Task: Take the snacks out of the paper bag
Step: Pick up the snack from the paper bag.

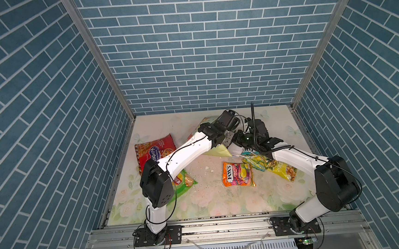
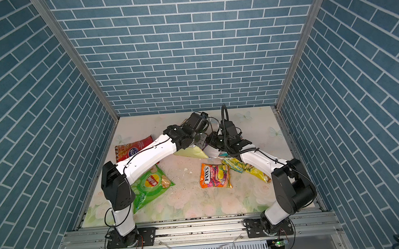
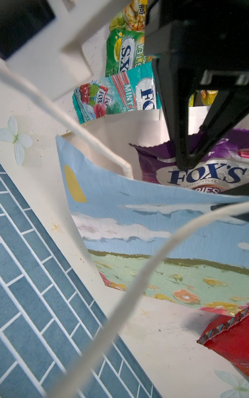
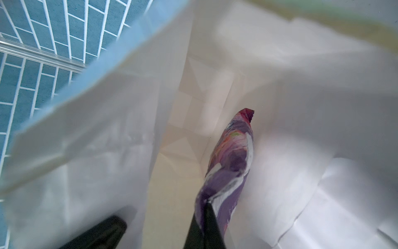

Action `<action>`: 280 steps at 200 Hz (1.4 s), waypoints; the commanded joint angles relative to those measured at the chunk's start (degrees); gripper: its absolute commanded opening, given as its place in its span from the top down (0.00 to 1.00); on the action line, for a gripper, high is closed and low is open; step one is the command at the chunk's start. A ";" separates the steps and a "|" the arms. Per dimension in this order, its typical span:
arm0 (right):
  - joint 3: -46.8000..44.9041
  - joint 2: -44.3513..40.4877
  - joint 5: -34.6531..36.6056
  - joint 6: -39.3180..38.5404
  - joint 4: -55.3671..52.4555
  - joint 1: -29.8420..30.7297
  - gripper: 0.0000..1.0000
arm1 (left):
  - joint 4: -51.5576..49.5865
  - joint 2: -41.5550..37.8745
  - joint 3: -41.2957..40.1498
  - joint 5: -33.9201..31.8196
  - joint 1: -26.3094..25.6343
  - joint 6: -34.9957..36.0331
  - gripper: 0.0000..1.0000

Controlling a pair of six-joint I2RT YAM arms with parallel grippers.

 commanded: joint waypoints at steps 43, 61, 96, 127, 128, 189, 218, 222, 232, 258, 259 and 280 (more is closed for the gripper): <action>0.86 -4.14 0.60 -3.48 -3.77 -0.09 1.00 | -2.16 -1.79 0.19 1.24 1.66 0.19 1.00; 1.58 -4.69 -0.04 -5.09 -5.82 -0.09 1.00 | -2.99 -1.68 0.87 2.56 2.26 -0.05 1.00; 3.02 -5.87 -2.29 -8.89 -9.85 -0.24 1.00 | -3.82 -1.68 1.55 4.33 2.89 -0.51 1.00; 4.20 -6.67 -4.81 -11.16 -11.01 -0.87 1.00 | -4.54 -1.42 1.79 5.72 3.24 -1.06 1.00; 4.25 -6.69 -4.92 -11.22 -11.00 -0.88 1.00 | -4.58 -1.42 1.83 5.72 3.25 -1.10 1.00; 6.98 -8.65 -7.44 -14.10 -14.01 -2.02 1.00 | -6.25 -0.85 4.01 7.39 3.78 -1.42 1.00; 8.52 -10.59 -9.30 -17.87 -17.13 -2.98 1.00 | -8.27 0.18 6.84 8.88 4.38 -1.83 1.00; 8.98 -10.96 -9.40 -18.60 -17.85 -3.17 1.00 | -8.71 0.39 7.37 9.22 4.46 -1.90 1.00; 10.17 -11.74 -10.25 -20.79 -20.09 -3.58 1.00 | -9.79 0.97 8.94 9.90 4.62 -2.01 1.00; 12.83 -14.17 -11.59 -25.32 -24.36 -4.38 1.00 | -12.54 2.57 12.86 11.52 5.01 -2.24 1.00; 12.91 -14.31 -11.61 -25.42 -24.40 -4.39 1.00 | -12.63 2.60 12.94 11.57 5.01 -2.30 1.00; 14.79 -16.03 -12.69 -26.57 -26.11 -5.05 1.00 | -14.04 3.54 15.14 12.73 5.59 -2.86 1.00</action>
